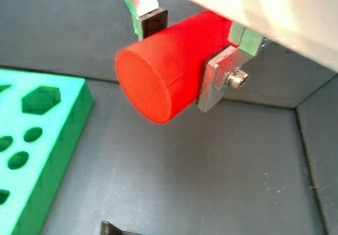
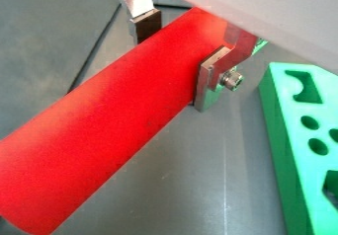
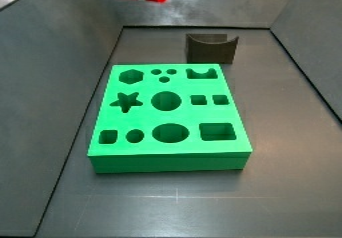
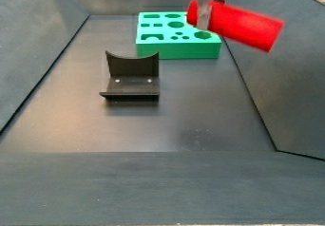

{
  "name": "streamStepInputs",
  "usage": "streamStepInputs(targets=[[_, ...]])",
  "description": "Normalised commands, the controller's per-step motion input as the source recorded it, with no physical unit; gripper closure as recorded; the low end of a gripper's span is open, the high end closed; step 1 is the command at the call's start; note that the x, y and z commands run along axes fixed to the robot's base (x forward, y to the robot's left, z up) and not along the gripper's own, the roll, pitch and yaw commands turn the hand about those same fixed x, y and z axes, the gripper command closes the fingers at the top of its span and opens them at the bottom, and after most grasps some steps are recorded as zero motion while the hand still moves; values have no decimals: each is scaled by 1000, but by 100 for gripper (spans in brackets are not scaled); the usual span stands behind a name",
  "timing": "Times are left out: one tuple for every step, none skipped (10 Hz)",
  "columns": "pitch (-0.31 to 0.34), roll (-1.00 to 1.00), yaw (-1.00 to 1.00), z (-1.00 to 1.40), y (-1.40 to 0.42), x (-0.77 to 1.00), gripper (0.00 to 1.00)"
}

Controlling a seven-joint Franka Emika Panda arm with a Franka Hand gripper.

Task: Pick up the round object. Move up. Place the round object on the fixture. Regrasp the round object. Move to above the board. Insert the round object.
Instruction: Place the round object on the fixture.

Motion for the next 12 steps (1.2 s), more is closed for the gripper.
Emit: streamStepInputs(targets=[[88,86,4,289,11,8,100],[10,-3,-1000,-286,-331,1000,100],[12,-9,-1000,-336,-311,1000,100],[11,-11,-1000,-311,-268,1000,100],[18,-19,-1000,-244,-222,1000,100],[22,-25,-1000,-221,-203,1000,100],[24,-31,-1000,-212,-175,1000,100],[29,-38,-1000,-192,-151,1000,100],[40,-48,-1000,-162,-126,1000,100],[47,-58,-1000,-145,-100,1000,100],[65,-77,-1000,-124,-77,1000,100],[85,-98,-1000,-104,-58,1000,100]])
